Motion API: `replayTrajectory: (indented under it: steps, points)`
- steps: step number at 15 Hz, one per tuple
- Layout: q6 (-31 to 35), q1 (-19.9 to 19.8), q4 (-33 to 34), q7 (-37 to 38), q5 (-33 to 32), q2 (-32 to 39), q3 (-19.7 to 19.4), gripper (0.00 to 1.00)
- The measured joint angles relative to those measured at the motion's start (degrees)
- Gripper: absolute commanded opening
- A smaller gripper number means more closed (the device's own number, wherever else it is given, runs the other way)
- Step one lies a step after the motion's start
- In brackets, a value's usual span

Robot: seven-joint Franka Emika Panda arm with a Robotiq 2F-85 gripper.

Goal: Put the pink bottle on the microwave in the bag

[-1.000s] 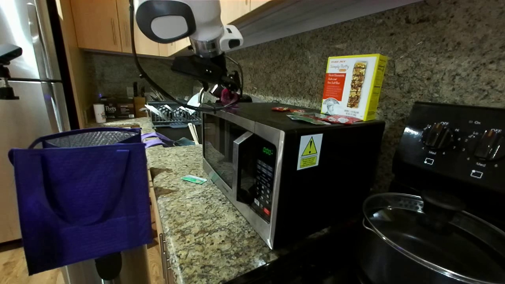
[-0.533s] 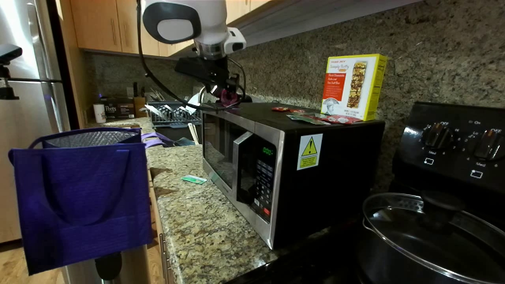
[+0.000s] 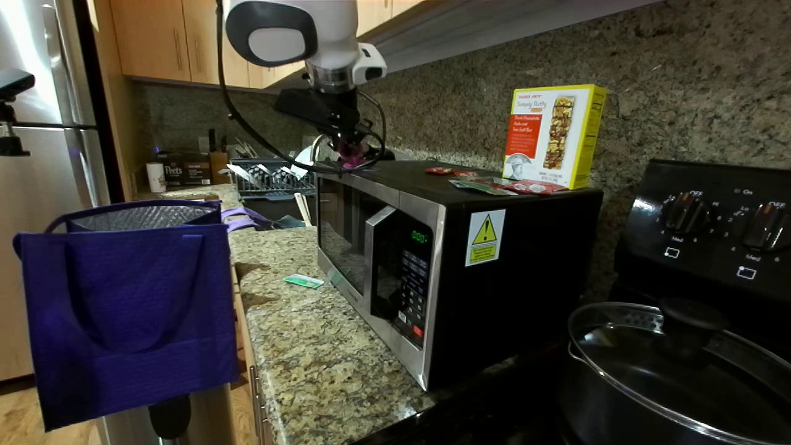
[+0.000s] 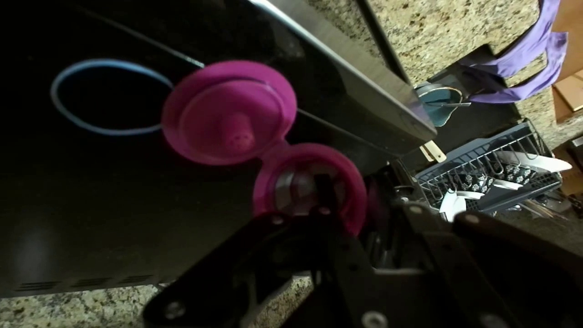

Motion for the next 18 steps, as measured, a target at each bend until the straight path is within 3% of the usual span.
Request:
replayTrajectory:
  steps: [2, 8, 15, 18]
  points:
    - [-0.01, 0.05, 0.01, 0.14, -1.09, -0.24, -0.03, 0.04]
    - [-2.84, 1.63, -0.24, 1.26, -9.44, -3.86, 0.07, 0.08]
    - [-20.37, 6.42, -4.37, 1.37, -20.3, -11.41, 2.1, 0.08]
    - [-24.85, 9.13, -7.81, 1.26, -24.24, -15.44, 3.1, 0.08]
